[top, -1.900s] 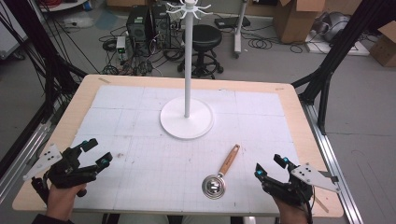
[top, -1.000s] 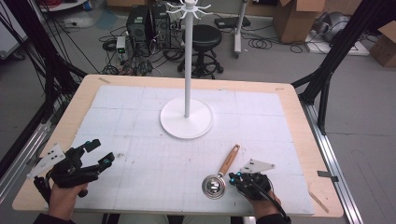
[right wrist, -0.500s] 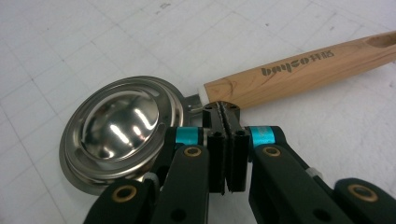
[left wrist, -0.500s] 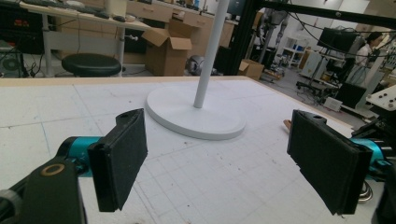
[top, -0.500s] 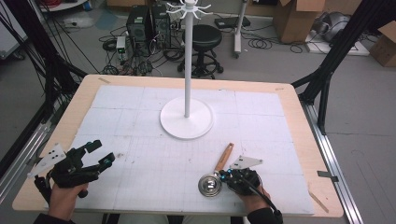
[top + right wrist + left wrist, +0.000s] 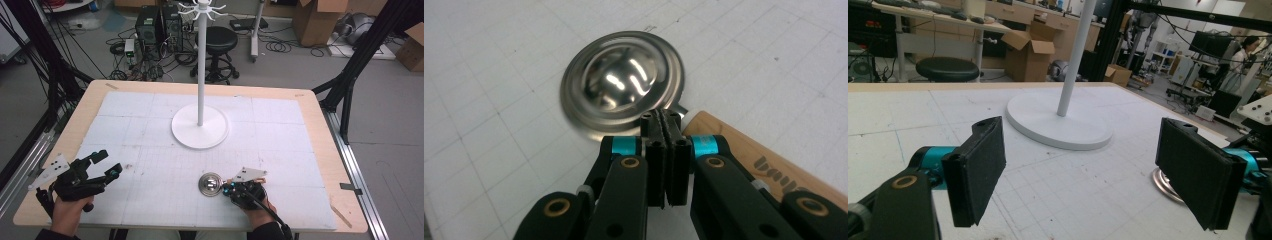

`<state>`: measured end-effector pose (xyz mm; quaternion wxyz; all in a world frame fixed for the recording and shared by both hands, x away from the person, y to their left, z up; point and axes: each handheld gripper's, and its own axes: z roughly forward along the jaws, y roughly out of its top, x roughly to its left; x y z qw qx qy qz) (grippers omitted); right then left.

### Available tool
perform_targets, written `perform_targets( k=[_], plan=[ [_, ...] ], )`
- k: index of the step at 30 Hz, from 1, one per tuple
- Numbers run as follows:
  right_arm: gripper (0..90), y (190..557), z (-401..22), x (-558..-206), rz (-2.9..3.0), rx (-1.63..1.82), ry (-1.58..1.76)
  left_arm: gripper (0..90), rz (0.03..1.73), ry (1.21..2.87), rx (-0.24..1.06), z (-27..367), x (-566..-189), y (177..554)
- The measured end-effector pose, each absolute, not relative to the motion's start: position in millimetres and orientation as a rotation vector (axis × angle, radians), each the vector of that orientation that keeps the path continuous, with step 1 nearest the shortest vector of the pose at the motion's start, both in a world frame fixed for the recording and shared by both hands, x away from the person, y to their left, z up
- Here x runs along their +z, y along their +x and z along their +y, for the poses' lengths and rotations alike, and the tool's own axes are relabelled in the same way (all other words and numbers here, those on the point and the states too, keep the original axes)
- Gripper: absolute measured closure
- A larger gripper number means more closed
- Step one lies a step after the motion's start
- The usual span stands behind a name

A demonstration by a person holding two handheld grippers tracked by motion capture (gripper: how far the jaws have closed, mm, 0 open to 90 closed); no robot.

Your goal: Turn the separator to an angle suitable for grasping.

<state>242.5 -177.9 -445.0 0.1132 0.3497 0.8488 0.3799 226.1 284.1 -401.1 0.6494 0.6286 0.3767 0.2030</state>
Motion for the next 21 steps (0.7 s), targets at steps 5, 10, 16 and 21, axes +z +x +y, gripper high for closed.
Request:
perform_targets(
  k=[5,10,16,21],
  plan=[
    [89.3,234,-214,-424,2.338,1.197,1.095,20.4,0.86,1.423,0.461,285,-401,226],
    [89.3,230,-278,-414,2.079,1.144,1.308,20.3,0.859,1.428,0.465,285,-401,226],
    [89.3,227,-308,-428,2.035,1.057,1.495,20.3,0.87,1.424,0.469,287,-402,228],
    [89.3,231,-283,-434,2.155,1.03,1.451,20.4,0.882,1.411,0.477,291,-402,228]
  ],
)
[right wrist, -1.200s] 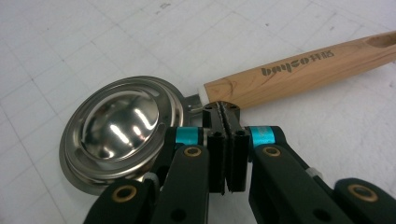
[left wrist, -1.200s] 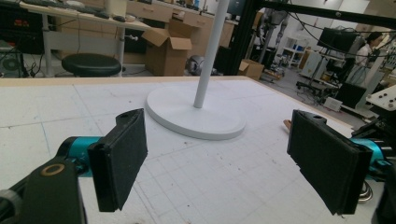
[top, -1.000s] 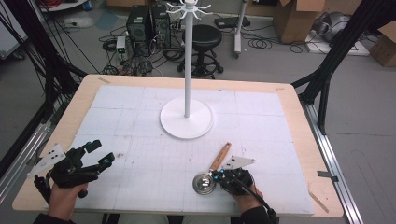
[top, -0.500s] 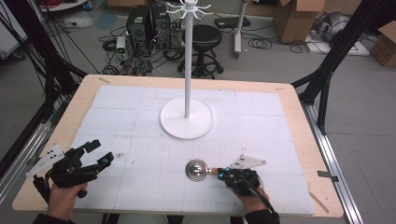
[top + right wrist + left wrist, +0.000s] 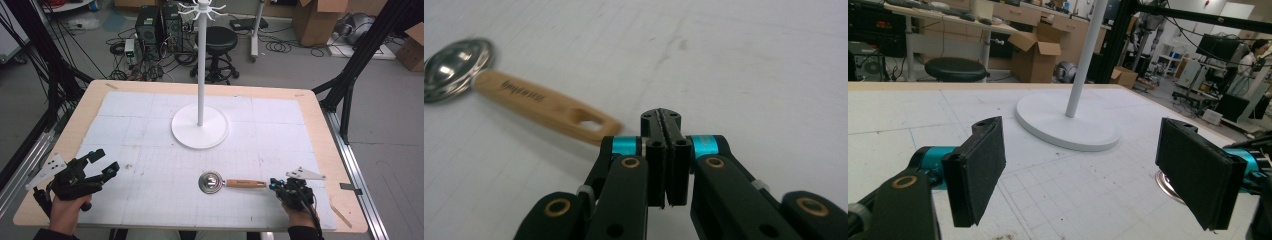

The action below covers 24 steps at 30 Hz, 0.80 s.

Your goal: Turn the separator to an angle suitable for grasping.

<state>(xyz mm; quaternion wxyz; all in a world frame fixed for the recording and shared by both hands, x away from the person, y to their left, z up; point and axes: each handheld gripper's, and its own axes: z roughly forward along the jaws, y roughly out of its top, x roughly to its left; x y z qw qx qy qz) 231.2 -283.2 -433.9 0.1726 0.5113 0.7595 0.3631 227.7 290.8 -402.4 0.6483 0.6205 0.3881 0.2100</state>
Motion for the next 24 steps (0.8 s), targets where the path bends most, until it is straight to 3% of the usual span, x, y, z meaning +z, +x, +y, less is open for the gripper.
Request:
perform_targets(
  k=[24],
  plan=[
    [89.5,251,-241,-440,2.238,1.077,1.377,20.3,0.88,1.427,0.477,290,-403,230]
  ],
)
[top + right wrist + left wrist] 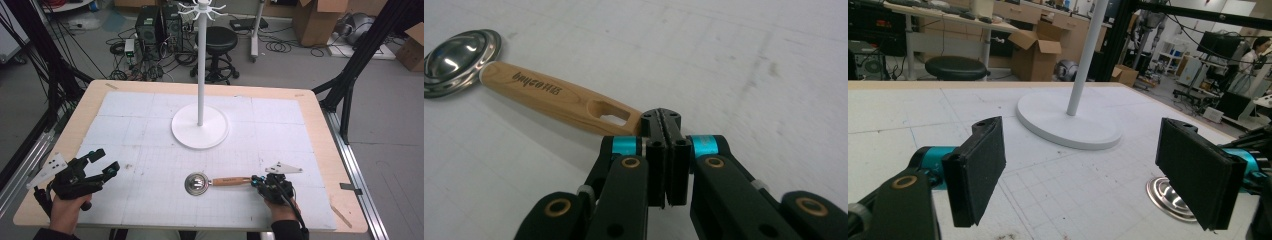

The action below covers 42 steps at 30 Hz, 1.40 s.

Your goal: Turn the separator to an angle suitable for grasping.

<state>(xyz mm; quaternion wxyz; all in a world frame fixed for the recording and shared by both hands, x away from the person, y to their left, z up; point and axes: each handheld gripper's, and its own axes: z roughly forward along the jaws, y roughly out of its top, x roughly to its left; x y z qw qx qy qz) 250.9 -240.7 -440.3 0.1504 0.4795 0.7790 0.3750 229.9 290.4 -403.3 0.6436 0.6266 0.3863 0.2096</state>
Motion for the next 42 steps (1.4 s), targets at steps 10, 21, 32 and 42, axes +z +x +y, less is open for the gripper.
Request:
perform_targets(
  k=[10,21,32,42],
  plan=[
    [89.5,275,-174,-445,2.357,1.154,1.272,20.3,0.888,1.413,0.479,294,-403,230],
    [87.9,286,-121,-443,2.428,1.212,1.16,20.3,0.878,1.428,0.474,292,-403,230],
    [46.8,265,-194,-417,2.173,1.279,1.256,17.5,0.878,1.442,0.47,288,-403,230],
    [20.0,221,-281,-398,1.859,1.349,1.338,17.0,0.851,1.482,0.452,281,-403,229]
  ],
)
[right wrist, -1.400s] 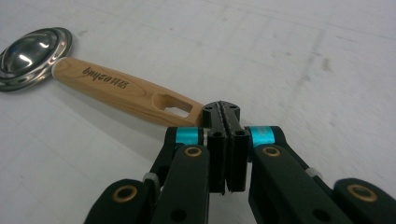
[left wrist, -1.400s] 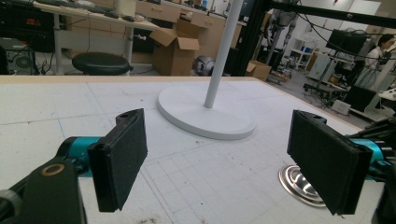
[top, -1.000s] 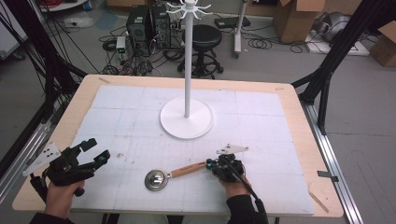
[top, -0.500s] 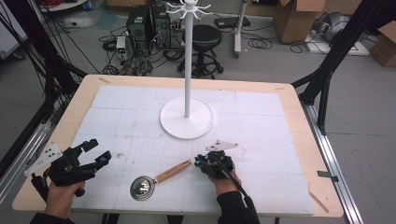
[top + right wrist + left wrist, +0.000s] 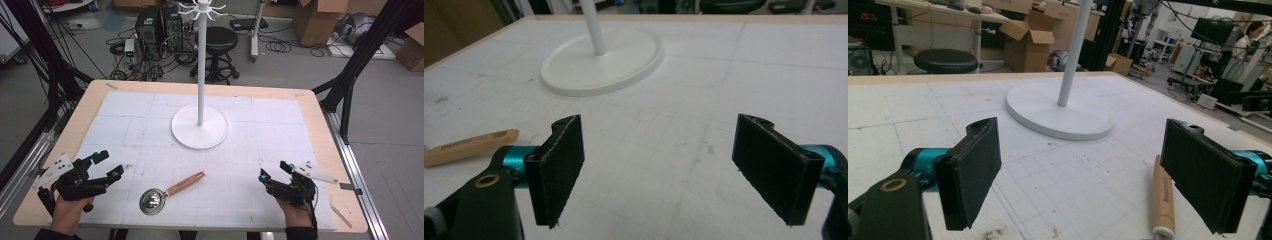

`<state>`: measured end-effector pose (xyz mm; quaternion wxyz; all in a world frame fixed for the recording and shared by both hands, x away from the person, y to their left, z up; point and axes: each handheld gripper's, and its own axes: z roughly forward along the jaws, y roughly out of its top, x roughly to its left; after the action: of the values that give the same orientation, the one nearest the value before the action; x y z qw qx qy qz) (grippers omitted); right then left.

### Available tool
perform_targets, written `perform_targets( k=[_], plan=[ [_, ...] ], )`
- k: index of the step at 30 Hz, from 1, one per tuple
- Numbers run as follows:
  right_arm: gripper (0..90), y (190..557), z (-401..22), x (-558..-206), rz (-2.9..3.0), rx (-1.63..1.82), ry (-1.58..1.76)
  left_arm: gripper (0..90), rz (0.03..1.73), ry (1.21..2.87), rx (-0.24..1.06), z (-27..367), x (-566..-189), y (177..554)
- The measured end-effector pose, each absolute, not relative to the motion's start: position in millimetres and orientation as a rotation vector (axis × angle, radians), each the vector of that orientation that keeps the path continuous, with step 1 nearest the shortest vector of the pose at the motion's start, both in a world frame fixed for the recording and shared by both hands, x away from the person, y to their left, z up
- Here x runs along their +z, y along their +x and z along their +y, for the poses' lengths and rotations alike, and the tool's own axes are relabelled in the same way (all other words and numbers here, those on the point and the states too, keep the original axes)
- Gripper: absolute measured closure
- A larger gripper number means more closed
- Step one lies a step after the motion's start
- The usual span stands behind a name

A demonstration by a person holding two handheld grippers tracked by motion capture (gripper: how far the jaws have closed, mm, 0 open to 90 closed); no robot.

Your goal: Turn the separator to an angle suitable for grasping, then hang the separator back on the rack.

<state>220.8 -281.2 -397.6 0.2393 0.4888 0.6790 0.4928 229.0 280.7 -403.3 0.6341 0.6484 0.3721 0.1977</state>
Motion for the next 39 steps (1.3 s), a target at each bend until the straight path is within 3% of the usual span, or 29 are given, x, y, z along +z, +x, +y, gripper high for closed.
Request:
perform_targets(
  k=[3,11,39],
  plan=[
    [16.2,207,-293,-397,1.852,1.331,1.287,17.0,0.842,1.487,0.446,280,-403,229],
    [16.2,193,-304,-386,1.781,1.358,1.197,17.0,0.826,1.495,0.432,279,-404,230],
    [16.2,196,-300,-387,1.778,1.357,1.208,17.2,0.84,1.491,0.415,277,-404,232]
  ],
)
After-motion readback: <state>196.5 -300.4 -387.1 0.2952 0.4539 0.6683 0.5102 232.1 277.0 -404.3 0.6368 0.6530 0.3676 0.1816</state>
